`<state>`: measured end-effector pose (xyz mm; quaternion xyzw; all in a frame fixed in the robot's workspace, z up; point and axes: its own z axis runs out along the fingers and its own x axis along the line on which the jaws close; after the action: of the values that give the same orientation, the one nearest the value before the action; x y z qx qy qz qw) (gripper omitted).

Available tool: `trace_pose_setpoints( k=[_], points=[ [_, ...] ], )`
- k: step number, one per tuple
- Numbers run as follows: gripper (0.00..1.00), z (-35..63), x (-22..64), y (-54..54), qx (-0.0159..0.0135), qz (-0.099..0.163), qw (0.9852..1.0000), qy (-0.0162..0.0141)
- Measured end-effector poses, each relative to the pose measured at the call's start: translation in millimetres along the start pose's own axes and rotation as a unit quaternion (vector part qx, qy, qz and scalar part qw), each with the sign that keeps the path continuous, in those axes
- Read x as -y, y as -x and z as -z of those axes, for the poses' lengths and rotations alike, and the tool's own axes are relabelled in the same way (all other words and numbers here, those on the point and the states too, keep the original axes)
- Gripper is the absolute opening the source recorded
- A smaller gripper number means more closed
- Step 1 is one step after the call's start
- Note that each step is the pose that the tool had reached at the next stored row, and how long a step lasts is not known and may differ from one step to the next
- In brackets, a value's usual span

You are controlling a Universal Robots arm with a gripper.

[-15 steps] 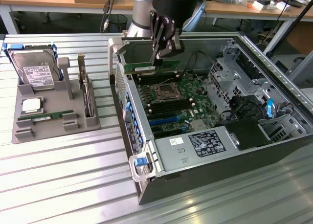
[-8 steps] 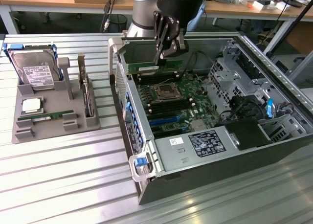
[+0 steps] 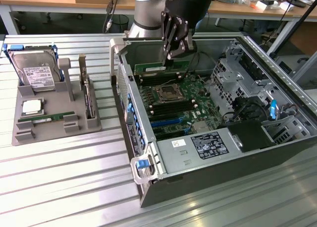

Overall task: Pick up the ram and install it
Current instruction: 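Pick up the ram and move it above insertion slot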

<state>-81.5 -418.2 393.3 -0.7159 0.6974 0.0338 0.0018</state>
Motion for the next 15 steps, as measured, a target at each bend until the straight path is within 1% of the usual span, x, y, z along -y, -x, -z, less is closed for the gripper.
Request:
trace_pose_setpoints(
  k=[6,14,15],
  points=[
    [0.12,0.3,10.0,-0.3,0.0,0.0,1.0,0.0],
    [0.12,0.5,16.8,-0.4,0.0,0.0,1.0,0.0],
    [0.12,0.7,18.7,-0.5,0.0,0.0,1.0,0.0]
  ],
)
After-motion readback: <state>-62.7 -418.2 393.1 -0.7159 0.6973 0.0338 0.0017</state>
